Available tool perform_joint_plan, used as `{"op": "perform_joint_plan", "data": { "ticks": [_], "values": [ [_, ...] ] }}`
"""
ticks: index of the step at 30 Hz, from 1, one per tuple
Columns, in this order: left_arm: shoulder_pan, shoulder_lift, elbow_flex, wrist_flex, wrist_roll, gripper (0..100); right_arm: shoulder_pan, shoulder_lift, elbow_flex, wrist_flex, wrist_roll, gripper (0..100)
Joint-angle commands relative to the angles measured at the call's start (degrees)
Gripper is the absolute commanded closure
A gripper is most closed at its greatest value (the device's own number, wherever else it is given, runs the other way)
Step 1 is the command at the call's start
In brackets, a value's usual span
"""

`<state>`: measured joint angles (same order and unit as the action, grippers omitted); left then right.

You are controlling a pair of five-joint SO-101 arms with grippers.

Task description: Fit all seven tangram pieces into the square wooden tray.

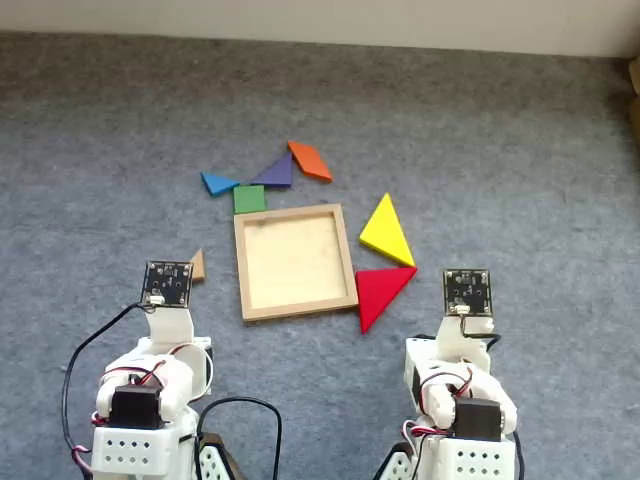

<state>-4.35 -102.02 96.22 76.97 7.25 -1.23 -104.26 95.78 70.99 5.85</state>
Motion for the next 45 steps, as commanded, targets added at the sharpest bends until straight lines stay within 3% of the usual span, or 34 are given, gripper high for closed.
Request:
{"op": "perform_joint_plan", "data": {
  "ticks": [1,12,25,28,37,45],
  "values": [
    [0.57,-2.15,0.92,0.26,-0.18,99,-0.48,-0.40,8.48,0.31,-0.18,98.5],
    [0.57,-2.15,0.92,0.26,-0.18,99,-0.04,-0.40,8.48,0.31,-0.18,98.5],
    [0.57,-2.15,0.92,0.26,-0.18,99,14.37,-0.48,-2.95,-7.96,1.49,98.5],
    [0.57,-2.15,0.92,0.26,-0.18,99,13.85,-0.31,-6.29,-8.31,9.76,98.5],
    [0.57,-2.15,0.92,0.26,-0.18,99,7.16,2.95,-20.35,-1.98,12.31,97.0],
    [0.57,-2.15,0.92,0.26,-0.18,99,2.33,30.11,-37.32,-0.13,12.75,96.0]
  ]
}}
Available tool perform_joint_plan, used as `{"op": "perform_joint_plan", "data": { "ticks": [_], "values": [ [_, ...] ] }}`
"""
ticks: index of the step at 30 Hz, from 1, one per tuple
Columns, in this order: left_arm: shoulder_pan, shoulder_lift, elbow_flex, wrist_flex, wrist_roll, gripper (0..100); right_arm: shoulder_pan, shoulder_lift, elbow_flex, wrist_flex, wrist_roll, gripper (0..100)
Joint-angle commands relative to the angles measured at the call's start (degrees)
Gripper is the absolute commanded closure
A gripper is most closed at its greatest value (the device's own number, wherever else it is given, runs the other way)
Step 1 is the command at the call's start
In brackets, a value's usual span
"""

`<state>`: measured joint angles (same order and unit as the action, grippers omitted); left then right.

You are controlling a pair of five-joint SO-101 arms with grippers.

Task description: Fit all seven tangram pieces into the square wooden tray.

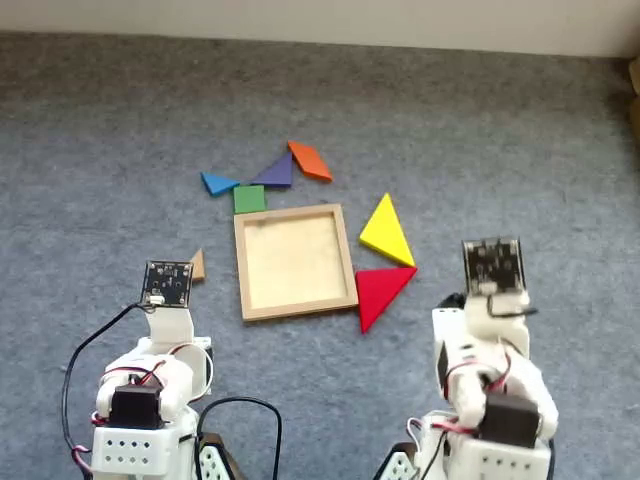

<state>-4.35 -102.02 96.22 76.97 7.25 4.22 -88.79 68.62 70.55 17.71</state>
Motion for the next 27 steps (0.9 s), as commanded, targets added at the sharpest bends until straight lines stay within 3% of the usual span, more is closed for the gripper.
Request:
{"op": "perform_joint_plan", "data": {
  "ticks": [1,8,12,18,23,27],
  "values": [
    [0.57,-2.15,0.92,0.26,-0.18,99,-3.91,18.33,-12.09,0.31,0.70,95.8],
    [0.57,-2.15,0.92,0.26,-0.18,99,-11.03,40.40,-23.25,-0.04,-13.36,80.3],
    [0.57,-2.15,0.92,0.26,-0.18,99,-15.16,49.45,-28.88,-0.22,-21.36,78.1],
    [0.57,-2.15,0.92,0.26,-0.18,99,-18.95,62.29,-38.20,-0.22,-14.42,77.8],
    [0.57,-2.15,0.92,0.26,-0.18,99,-21.14,74.95,-48.31,-0.13,-13.36,77.2],
    [0.57,-2.15,0.92,0.26,-0.18,99,-22.99,85.76,-56.13,0.04,-13.27,67.5]
  ]
}}
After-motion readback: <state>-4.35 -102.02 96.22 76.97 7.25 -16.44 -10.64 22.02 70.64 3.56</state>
